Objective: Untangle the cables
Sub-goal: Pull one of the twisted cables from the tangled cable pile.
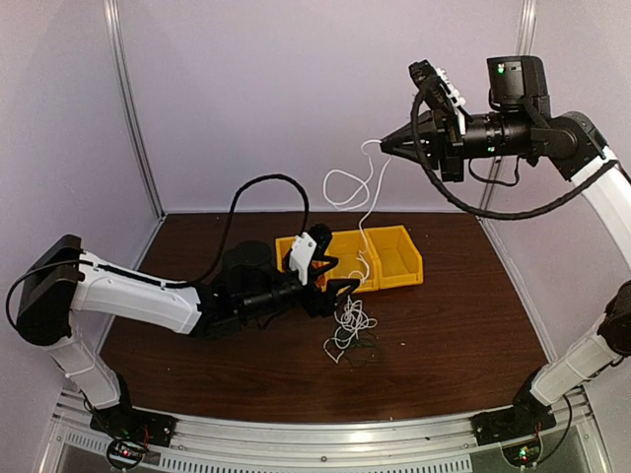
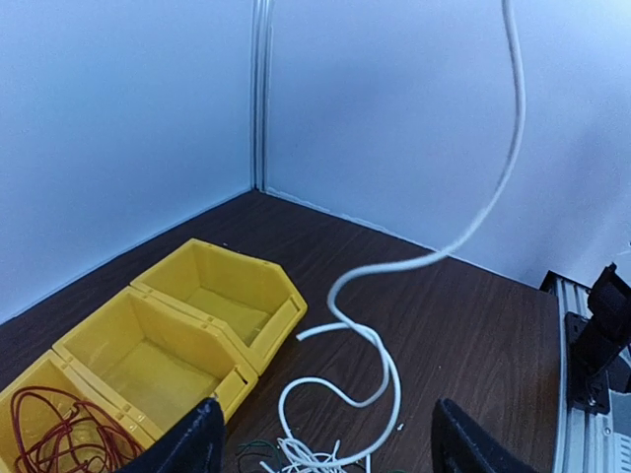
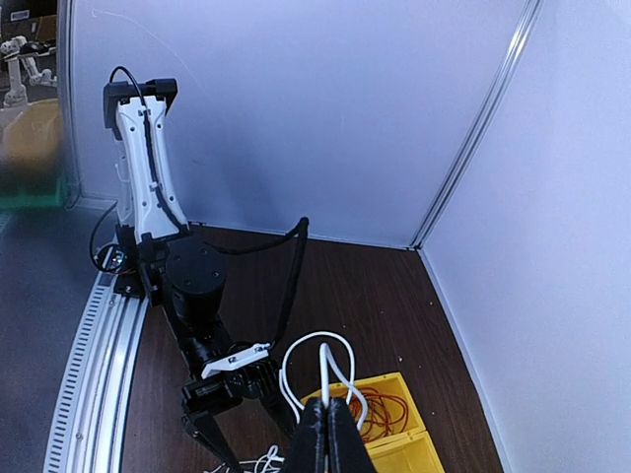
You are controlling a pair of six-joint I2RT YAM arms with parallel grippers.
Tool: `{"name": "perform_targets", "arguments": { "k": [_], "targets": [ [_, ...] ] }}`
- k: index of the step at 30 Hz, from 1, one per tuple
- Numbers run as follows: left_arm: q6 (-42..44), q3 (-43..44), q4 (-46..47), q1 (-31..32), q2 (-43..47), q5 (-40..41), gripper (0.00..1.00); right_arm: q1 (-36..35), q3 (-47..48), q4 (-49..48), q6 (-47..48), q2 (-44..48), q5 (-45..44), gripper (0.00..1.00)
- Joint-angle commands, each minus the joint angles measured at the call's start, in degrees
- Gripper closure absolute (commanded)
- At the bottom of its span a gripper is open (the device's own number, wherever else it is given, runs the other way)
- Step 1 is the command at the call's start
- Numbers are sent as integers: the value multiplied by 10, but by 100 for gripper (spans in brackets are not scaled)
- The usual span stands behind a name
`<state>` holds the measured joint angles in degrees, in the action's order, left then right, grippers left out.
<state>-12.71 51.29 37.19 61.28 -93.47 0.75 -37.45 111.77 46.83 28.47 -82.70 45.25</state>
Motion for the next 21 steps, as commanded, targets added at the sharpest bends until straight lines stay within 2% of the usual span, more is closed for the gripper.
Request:
{"name": "perform_targets", "arguments": {
  "k": [1,6,10,16,21],
  "targets": [
    [47,23,33,-4,-29,-85,32,3,-10,-14,-8,18,15,100],
    [81,30,108,-4,-79,-176,52,3,-10,-17,-12,18,18,100],
    [91,63,105,-4,-132,-173,69,4,-2,-16,-15,17,18,100],
    [83,80,126,-4,-189,-158,80,6,34,-20,-33,10,36,100],
    [73,79,150,-4,-223,-151,82,24,102,-19,-46,-1,60,100]
  ]
}}
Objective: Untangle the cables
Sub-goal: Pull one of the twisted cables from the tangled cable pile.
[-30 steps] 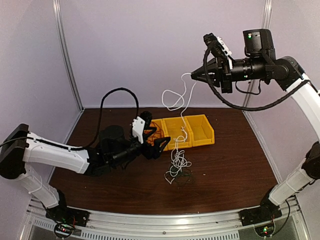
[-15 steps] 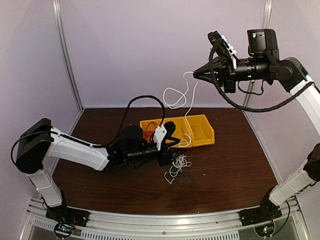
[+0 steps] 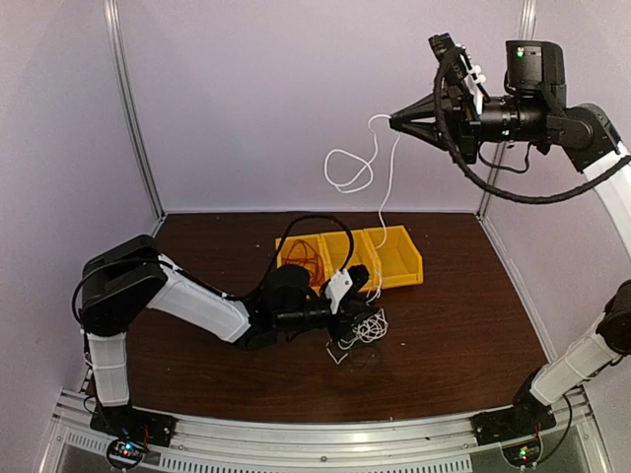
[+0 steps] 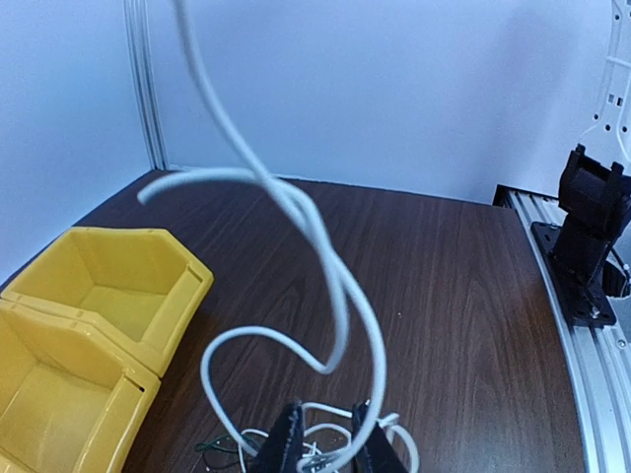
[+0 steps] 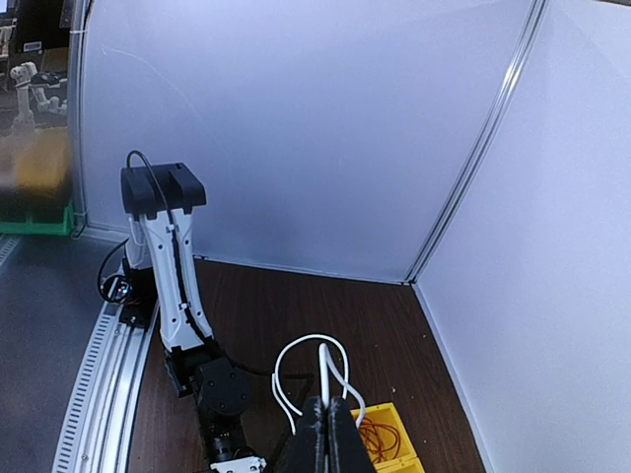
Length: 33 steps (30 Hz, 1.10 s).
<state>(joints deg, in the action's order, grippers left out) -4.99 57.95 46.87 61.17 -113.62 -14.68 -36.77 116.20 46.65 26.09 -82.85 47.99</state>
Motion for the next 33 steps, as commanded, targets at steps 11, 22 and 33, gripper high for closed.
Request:
{"name": "perform_targets", "arguments": {
  "k": [11,22,33],
  "targets": [
    [-19,8,52,-3,-78,26,83,86,192,-78,-103,-19,97,100],
    [-55,-81,51,3,-11,26,87,91,178,-82,-83,-13,68,100],
    [-97,-138,5,10,153,115,52,90,45,-90,-76,38,78,100]
  ]
}}
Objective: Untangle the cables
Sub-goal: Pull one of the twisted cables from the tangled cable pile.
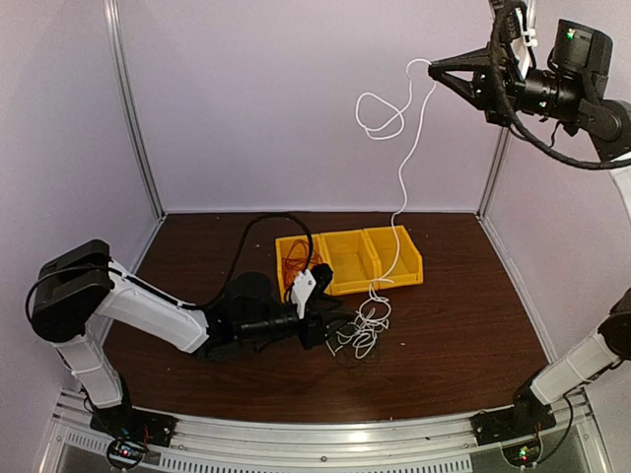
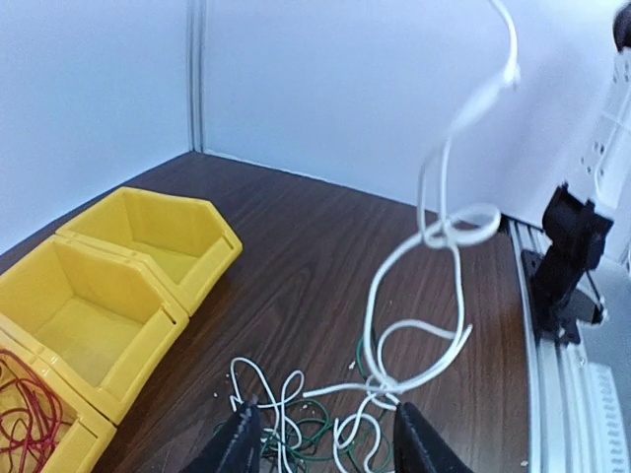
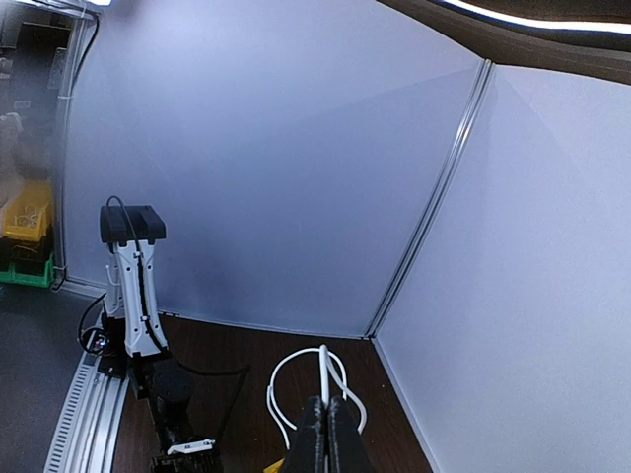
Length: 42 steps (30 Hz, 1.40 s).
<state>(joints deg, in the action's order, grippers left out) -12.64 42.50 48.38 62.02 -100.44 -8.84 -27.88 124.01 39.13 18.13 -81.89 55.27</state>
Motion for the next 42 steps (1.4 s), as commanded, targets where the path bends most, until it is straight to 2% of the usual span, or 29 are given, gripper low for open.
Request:
{"name": "perform_targets", "arguments": {
  "k": [1,7,10,15,19,24,28,32,36,42],
  "targets": [
    [-20,26,-19,1,21,65,49,1,-48,-19,0,32,8,100],
    [-1,100,-41,0,-17,4,42,1,-80,-35,-7,44,11,100],
    [-9,120,-19,0,-43,-24,40,2,-87,-38,-9,47,11,100],
    [-25,162,18,0,-96,-73,41,2,-92,-47,-15,47,13,100],
    [-50,174,53,0,-134,-78,42,2,-88,-50,-19,48,13,100],
    [-124,196,59,0,-176,34,46,2,-91,-55,-32,48,29,100],
    [-223,215,68,0,-207,142,47,2,-103,-67,-51,50,57,100],
    [-297,252,11,0,-243,196,59,2,-110,-68,-53,50,69,100],
    [-352,243,-10,1,-275,215,66,3,-5,-48,-41,30,59,100],
    [-380,224,-34,1,-299,234,71,4,128,-109,-115,-11,80,100]
  ]
}}
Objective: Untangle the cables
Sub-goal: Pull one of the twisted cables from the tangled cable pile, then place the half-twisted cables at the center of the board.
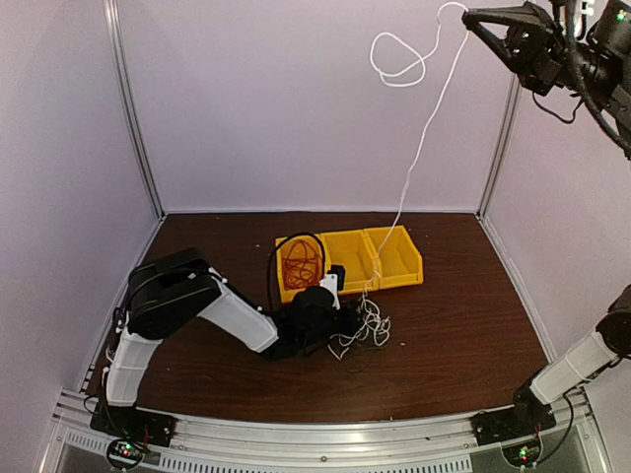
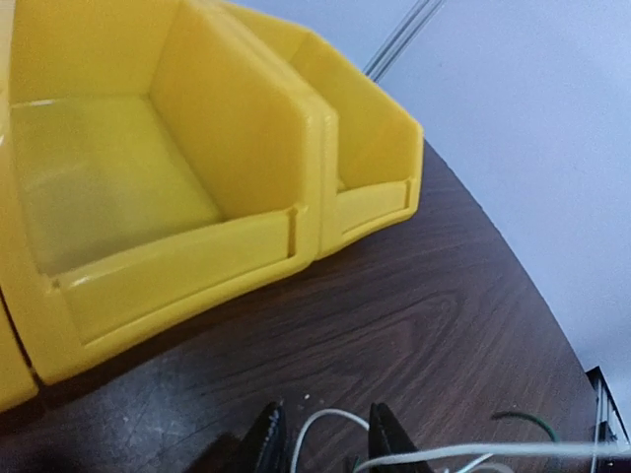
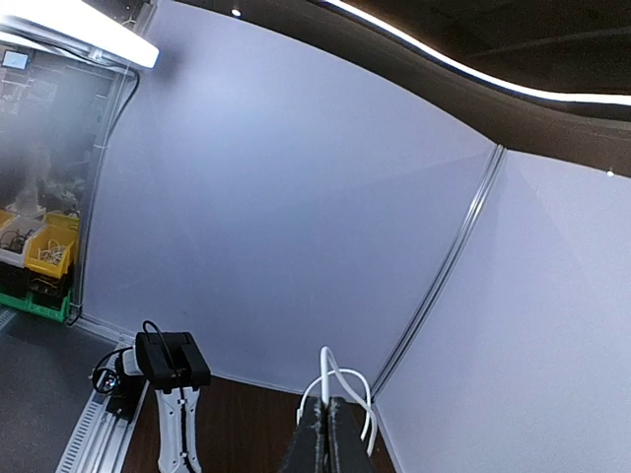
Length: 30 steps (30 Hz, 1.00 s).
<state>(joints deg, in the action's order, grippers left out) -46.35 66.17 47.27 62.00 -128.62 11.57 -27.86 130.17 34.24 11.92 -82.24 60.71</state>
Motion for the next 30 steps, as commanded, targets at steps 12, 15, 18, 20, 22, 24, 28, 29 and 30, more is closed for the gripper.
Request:
{"name": "perform_targets", "arguments": {
  "k": [12,15,18,20,22,24,28,29,30],
  "targets": [
    [-35,-103,-42,12,49,45,73,59,97,-155,-137,-30,44,100],
    [-21,-109,-86,16,74,54,73,89,108,-190,-170,-39,46,100],
    [-27,-134,-104,17,96,50,72,136,144,-208,-184,-49,39,100],
    [-30,-162,-104,16,123,54,72,168,151,-200,-175,-52,20,100],
    [-29,-193,-104,17,157,69,74,199,133,-188,-160,-46,-5,100],
    [-22,-225,-108,17,199,94,78,231,85,-159,-135,-28,-26,100],
    [14,-294,-116,17,301,163,86,305,-122,-90,-23,58,-53,100],
    [26,-313,-117,16,322,180,87,323,-187,-78,2,81,-62,100],
    [37,-321,-120,16,343,194,87,340,-243,-67,23,106,-73,100]
  ]
}}
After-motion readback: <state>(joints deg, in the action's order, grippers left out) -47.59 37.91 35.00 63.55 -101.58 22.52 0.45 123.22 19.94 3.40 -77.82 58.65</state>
